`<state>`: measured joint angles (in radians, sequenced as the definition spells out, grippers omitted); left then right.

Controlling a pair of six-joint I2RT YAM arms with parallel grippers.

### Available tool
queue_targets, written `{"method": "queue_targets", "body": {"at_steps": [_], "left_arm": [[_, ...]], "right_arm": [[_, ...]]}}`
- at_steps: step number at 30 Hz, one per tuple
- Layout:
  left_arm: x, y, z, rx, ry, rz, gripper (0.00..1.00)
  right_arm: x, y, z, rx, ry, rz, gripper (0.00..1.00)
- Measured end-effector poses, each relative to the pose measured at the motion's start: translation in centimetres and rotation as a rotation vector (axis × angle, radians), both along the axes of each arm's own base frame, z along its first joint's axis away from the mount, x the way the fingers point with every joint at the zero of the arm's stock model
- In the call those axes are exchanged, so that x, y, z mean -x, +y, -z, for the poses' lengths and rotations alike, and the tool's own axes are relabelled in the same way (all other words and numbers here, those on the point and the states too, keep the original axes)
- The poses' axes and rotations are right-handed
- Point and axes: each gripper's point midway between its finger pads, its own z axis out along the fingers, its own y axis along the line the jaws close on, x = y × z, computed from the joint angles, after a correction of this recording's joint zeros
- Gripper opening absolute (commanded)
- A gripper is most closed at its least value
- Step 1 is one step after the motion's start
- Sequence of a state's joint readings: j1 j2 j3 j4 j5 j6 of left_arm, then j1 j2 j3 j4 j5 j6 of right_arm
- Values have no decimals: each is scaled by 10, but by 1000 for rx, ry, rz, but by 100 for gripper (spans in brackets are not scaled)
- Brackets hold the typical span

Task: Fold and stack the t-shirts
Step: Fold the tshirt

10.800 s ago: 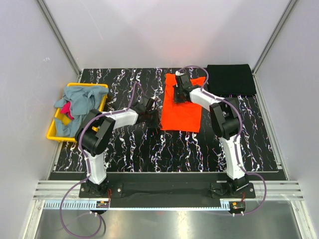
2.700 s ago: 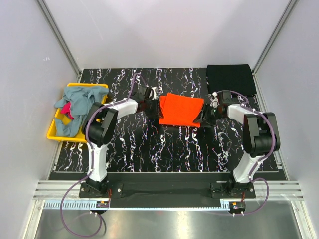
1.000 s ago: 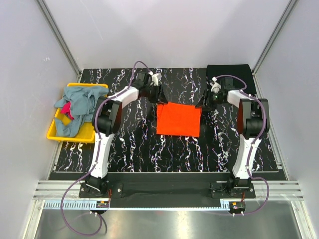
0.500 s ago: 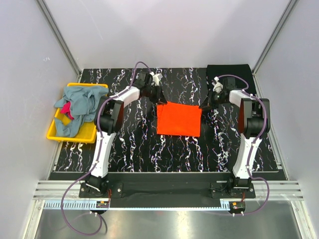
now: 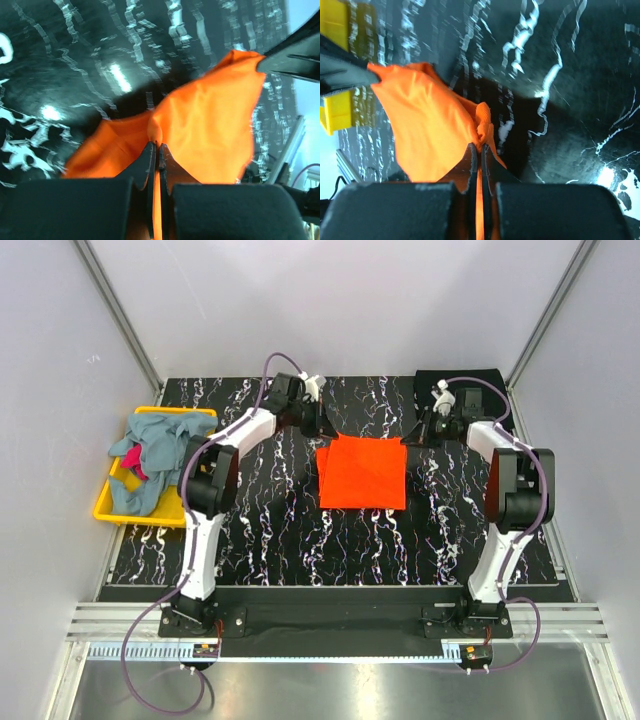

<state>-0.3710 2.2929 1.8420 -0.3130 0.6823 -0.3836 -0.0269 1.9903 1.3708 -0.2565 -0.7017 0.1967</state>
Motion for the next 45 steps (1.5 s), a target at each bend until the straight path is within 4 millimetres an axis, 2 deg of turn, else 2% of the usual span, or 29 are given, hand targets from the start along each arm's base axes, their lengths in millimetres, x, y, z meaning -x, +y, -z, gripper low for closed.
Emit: {"method": "queue_targets", "body": {"at_steps": [5, 10, 14, 17, 20, 24, 27, 32, 36, 39, 41, 45], "left_arm": [[10, 1, -45, 15, -67, -25, 0], [18, 16, -59, -22, -76, -128, 0], [11, 30, -47, -61, -45, -229, 0], [1, 43, -34, -76, -11, -293, 0], [-10, 51, -18, -78, 13, -335, 0], [-16, 55, -1, -84, 37, -352, 0], [-16, 55, 2, -84, 45, -355, 0], [-12, 61, -2, -93, 47, -403, 0], [-13, 72, -3, -115, 63, -464, 0], [-17, 88, 5, -141, 83, -523, 0], [-19, 98, 11, -157, 95, -561, 0], [-20, 104, 14, -163, 106, -578, 0]], "right_arm": [[-4, 3, -29, -23, -77, 6, 0], [-2, 11, -40, -93, -102, -2, 0], [-10, 17, -49, -157, -119, 11, 0], [-24, 19, -48, -185, -127, 15, 1], [-37, 23, -37, -216, -109, 6, 1], [-45, 27, -14, -254, -56, -1, 0], [-44, 28, -8, -267, -24, 13, 0], [-47, 36, -20, -283, -37, 13, 0], [-55, 57, -37, -343, -60, 8, 0], [-64, 71, -46, -408, -99, 2, 0], [-71, 76, -39, -449, -92, 7, 1], [-83, 81, -12, -512, -25, 17, 16]]}}
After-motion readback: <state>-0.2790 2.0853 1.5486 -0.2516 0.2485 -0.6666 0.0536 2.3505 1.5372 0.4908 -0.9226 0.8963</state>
